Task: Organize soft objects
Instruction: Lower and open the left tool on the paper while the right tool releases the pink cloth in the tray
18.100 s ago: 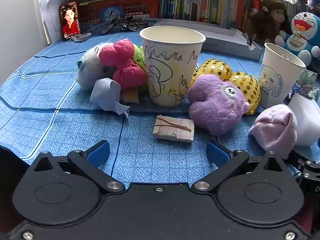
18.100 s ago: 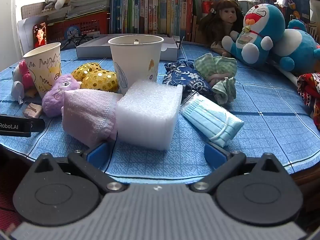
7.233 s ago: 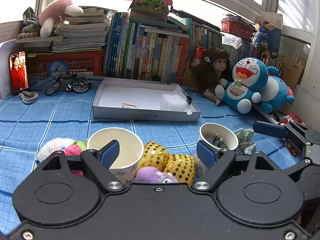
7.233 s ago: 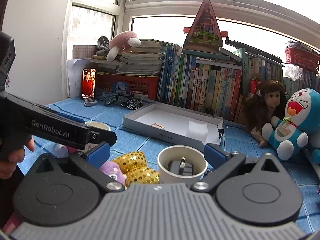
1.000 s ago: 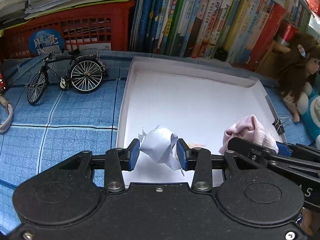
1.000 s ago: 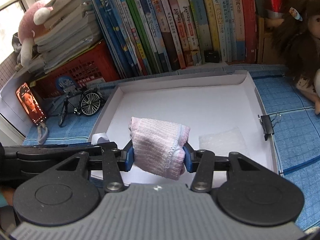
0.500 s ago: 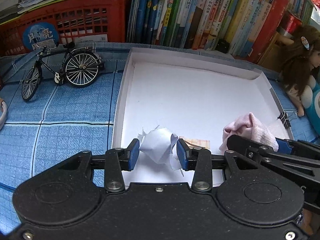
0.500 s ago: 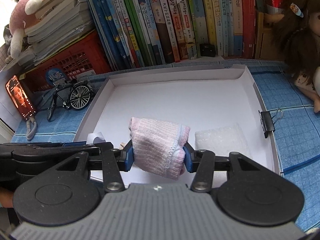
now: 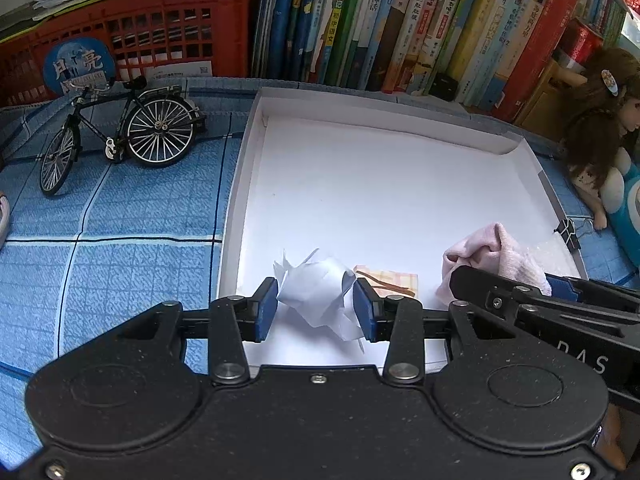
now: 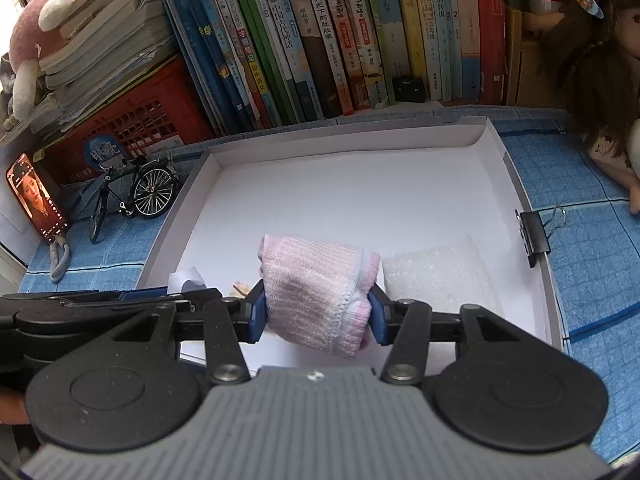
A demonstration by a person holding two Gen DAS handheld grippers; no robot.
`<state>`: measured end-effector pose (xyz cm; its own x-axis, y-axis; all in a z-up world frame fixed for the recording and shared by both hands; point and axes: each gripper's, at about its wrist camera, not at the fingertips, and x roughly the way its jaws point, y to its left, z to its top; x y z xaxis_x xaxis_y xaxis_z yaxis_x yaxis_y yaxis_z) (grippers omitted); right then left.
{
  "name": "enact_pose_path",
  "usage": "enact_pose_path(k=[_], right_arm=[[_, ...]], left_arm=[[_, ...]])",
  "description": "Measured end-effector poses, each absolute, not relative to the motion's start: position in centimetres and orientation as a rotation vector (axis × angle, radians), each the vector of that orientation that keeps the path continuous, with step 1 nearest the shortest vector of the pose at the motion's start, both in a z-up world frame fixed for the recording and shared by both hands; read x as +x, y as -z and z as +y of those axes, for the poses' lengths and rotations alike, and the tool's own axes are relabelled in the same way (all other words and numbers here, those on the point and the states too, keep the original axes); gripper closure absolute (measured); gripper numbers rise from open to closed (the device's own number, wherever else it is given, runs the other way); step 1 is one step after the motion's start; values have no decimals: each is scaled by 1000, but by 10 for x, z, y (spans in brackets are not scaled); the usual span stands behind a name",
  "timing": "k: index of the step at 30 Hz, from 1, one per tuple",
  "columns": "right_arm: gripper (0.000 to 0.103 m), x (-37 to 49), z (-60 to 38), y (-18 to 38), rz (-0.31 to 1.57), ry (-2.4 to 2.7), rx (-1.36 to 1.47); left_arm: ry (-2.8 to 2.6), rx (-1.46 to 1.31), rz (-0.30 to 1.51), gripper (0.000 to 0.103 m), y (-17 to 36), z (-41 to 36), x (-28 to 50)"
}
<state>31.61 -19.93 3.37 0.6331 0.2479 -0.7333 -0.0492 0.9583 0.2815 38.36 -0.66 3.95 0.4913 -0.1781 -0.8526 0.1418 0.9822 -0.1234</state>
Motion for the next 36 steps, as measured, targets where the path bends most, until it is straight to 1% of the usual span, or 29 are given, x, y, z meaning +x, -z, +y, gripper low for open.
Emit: enact_pose_path(k=[5,6,7,8,10,18,23,36], right_arm=[[46,315,-201,-34,865,-171,254],[45,315,-201,-35,865,-171,260],[41,314,-202,-35,864,-170,266],[37,313,-204,-35,863,-169,271],[33,312,-206,-37,861,-172,280],[27,300,-208,-51,826,-187,282],[23,288,-210,-64,796,-200,270],[18,235,-220,-103,681,-261,211]], left_arm=[[181,-25,1025,52,-41,-9,381],[175,-21,1022,48,-42,-9,381],[169,-19,1019,44,-43,-8,381],[165,-20,1016,42,-45,-7,380],[162,-27,1010,38,-48,-4,380],[156,-44,980,34,-66,3,368],[158,-39,960,33,-80,2,354],[202,-1,859,32,-128,-6,293]])
